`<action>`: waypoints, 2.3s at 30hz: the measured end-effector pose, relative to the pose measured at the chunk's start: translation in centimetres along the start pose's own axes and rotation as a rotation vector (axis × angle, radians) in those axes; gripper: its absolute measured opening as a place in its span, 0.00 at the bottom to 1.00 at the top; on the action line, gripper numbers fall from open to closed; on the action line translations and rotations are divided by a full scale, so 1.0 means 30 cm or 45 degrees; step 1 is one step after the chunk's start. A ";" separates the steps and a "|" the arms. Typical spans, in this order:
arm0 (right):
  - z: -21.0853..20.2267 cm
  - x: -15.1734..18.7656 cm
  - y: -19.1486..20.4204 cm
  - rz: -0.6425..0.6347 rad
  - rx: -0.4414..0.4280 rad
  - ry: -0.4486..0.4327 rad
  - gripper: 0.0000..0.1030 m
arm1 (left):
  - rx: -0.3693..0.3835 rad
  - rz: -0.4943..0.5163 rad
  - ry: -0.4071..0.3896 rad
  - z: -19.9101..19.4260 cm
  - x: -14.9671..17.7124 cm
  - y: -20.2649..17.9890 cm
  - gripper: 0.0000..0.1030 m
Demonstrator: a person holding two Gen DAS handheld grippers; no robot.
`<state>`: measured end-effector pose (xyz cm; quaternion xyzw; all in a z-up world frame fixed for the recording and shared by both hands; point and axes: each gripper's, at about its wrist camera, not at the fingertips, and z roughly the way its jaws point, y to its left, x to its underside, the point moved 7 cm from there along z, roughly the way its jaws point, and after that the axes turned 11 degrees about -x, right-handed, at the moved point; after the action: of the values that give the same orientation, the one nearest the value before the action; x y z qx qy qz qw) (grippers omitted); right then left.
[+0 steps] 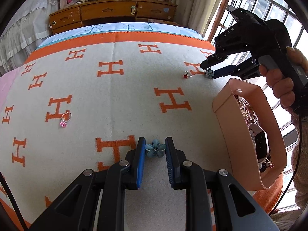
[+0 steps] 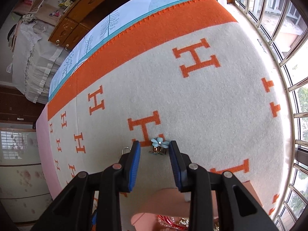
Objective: Organize jewelry
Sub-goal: 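Grasp the small blue flower earring with the right gripper while the left gripper holds its brooch, then carry both blue flower pieces into the pink box and open both grippers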
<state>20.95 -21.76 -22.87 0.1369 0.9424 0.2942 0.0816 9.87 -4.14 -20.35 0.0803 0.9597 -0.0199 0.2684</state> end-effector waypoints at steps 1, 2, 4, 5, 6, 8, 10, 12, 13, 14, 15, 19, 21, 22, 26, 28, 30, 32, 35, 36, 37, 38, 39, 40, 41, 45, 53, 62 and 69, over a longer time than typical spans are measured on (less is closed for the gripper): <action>0.001 0.002 0.004 -0.022 0.020 -0.005 0.30 | 0.002 0.000 -0.001 -0.001 0.001 0.000 0.18; 0.002 0.004 0.010 -0.044 0.039 -0.009 0.30 | 0.005 -0.002 -0.001 -0.002 0.001 0.002 0.18; 0.004 0.008 0.017 -0.084 0.074 -0.020 0.30 | 0.010 -0.009 0.000 -0.003 -0.001 0.007 0.18; 0.005 0.009 0.020 -0.105 0.097 -0.027 0.28 | 0.013 -0.013 0.001 -0.004 -0.002 0.009 0.18; 0.005 0.012 0.020 -0.123 0.123 -0.036 0.21 | 0.017 -0.017 0.004 -0.007 -0.004 0.010 0.18; 0.007 0.017 0.024 -0.148 0.115 -0.038 0.22 | 0.027 -0.025 0.003 -0.014 -0.011 0.013 0.18; 0.000 0.023 0.026 -0.161 0.103 -0.049 0.21 | 0.032 -0.029 -0.004 -0.027 -0.022 0.012 0.18; -0.020 0.035 0.041 -0.164 0.031 -0.063 0.21 | 0.038 -0.030 -0.013 -0.046 -0.035 0.005 0.18; -0.038 0.045 0.052 -0.167 -0.001 -0.068 0.21 | 0.044 -0.028 -0.020 -0.059 -0.042 0.000 0.18; -0.065 0.057 0.062 -0.177 -0.030 -0.087 0.21 | 0.049 -0.023 -0.029 -0.072 -0.049 -0.007 0.18; -0.099 0.071 0.071 -0.195 -0.050 -0.112 0.21 | 0.051 -0.016 -0.039 -0.087 -0.057 -0.017 0.18; -0.254 0.158 0.094 -0.282 -0.107 -0.205 0.21 | 0.085 0.020 -0.073 -0.149 -0.089 -0.075 0.18; -0.330 0.215 0.087 -0.326 -0.121 -0.249 0.21 | 0.114 0.042 -0.082 -0.176 -0.106 -0.117 0.18; -0.365 0.246 0.080 -0.343 -0.121 -0.271 0.21 | 0.128 0.054 -0.086 -0.190 -0.115 -0.142 0.18; -0.468 0.359 0.024 -0.377 -0.115 -0.338 0.22 | 0.184 0.109 -0.112 -0.244 -0.146 -0.249 0.18; -0.494 0.411 -0.011 -0.383 -0.096 -0.364 0.22 | 0.213 0.135 -0.125 -0.271 -0.160 -0.305 0.18; -0.508 0.456 -0.049 -0.388 -0.081 -0.371 0.22 | 0.229 0.163 -0.140 -0.294 -0.173 -0.356 0.18; -0.507 0.497 -0.080 -0.389 -0.080 -0.364 0.22 | 0.236 0.192 -0.150 -0.307 -0.182 -0.408 0.18; -0.492 0.542 -0.110 -0.410 -0.071 -0.351 0.22 | 0.241 0.226 -0.152 -0.313 -0.185 -0.479 0.18; -0.486 0.553 -0.117 -0.419 -0.067 -0.347 0.22 | 0.236 0.234 -0.149 -0.306 -0.184 -0.500 0.18; -0.476 0.563 -0.120 -0.428 -0.066 -0.339 0.22 | 0.233 0.239 -0.143 -0.294 -0.182 -0.515 0.18; -0.465 0.571 -0.123 -0.436 -0.067 -0.328 0.22 | 0.233 0.242 -0.131 -0.283 -0.177 -0.529 0.18; -0.452 0.580 -0.122 -0.445 -0.068 -0.315 0.22 | 0.236 0.244 -0.119 -0.272 -0.170 -0.542 0.18; -0.439 0.588 -0.122 -0.455 -0.069 -0.300 0.22 | 0.237 0.249 -0.105 -0.256 -0.163 -0.554 0.18; -0.427 0.595 -0.123 -0.462 -0.067 -0.288 0.22 | 0.235 0.255 -0.088 -0.239 -0.155 -0.562 0.18; -0.391 0.606 -0.117 -0.491 -0.044 -0.265 0.23 | 0.211 0.280 -0.045 -0.195 -0.125 -0.577 0.18; -0.378 0.628 -0.106 -0.503 -0.030 -0.288 0.29 | 0.175 0.258 -0.129 -0.236 -0.120 -0.540 0.77; -0.389 0.646 -0.095 -0.477 -0.072 -0.310 0.29 | 0.189 0.181 -0.100 -0.249 -0.100 -0.472 0.78; -0.394 0.659 -0.074 -0.470 -0.085 -0.326 0.29 | 0.172 0.165 -0.134 -0.286 -0.086 -0.435 0.78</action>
<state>-1.06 -23.75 -15.99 -0.0045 0.9231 0.2857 0.2573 5.50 -16.68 -11.74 0.1589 0.9336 -0.0715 0.3131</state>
